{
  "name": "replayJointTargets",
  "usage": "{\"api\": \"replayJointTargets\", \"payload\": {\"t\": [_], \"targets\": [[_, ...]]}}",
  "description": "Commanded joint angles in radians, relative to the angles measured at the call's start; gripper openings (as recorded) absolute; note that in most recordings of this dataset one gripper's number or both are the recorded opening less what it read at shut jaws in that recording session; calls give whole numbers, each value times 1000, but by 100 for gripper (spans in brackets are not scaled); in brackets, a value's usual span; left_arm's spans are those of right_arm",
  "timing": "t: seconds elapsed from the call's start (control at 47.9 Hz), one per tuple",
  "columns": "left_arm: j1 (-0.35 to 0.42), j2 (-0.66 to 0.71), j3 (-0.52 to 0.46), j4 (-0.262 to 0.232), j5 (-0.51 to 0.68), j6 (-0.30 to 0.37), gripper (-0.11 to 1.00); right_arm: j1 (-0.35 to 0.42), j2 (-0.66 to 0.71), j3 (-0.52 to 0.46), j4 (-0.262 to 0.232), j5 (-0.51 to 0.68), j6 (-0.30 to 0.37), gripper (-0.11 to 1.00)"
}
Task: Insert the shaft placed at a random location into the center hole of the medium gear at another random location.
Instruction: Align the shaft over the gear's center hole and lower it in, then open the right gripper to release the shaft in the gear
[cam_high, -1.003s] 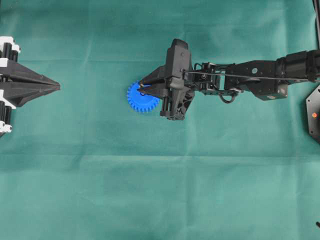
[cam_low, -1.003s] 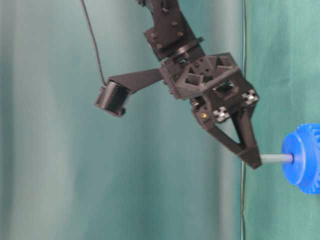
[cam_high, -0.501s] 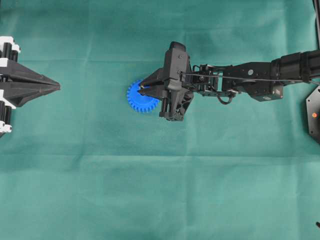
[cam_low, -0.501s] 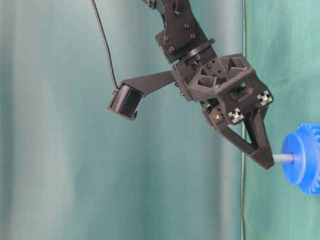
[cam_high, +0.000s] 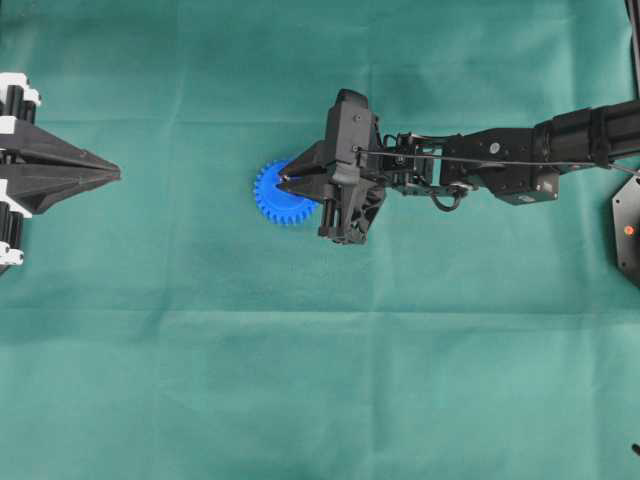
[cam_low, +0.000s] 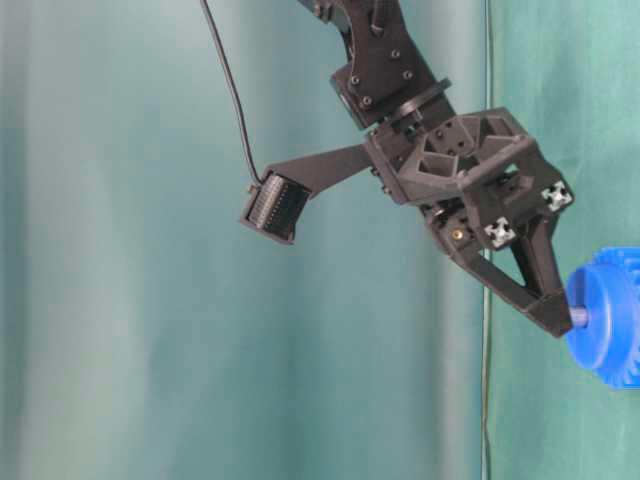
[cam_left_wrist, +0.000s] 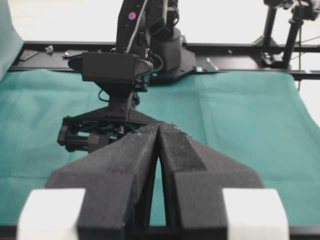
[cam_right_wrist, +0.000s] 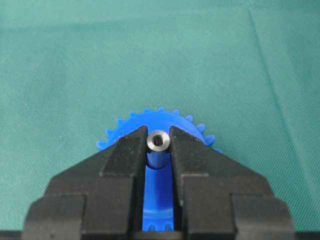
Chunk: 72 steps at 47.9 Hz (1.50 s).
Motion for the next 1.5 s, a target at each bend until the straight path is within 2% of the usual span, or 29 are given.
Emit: {"api": "replayJointTargets", "payload": {"t": [0.0,1.024,1.065,1.107,1.316,1.358,1.483], "targets": [[2,8,-21,2,-5,0,0,-3,-12,-20,3,-14,-3,14],[2,8,-21,3,-3,-2,0,-3,8,-23,3,-20,2,15],[2,8,-21,3,-3,0,0,-3,8,-25,3,-18,2,18],[2,8,-21,2,-3,-2,0,-3,8,-26,3,-18,2,27],[2,8,-21,2,-2,-2,0,-2,0,-28,3,-18,2,87],[2,8,-21,3,-2,0,0,-2,-6,-28,3,-17,2,91],[0,8,-21,2,-2,-2,0,-2,-37,-23,2,-12,-5,87]]}}
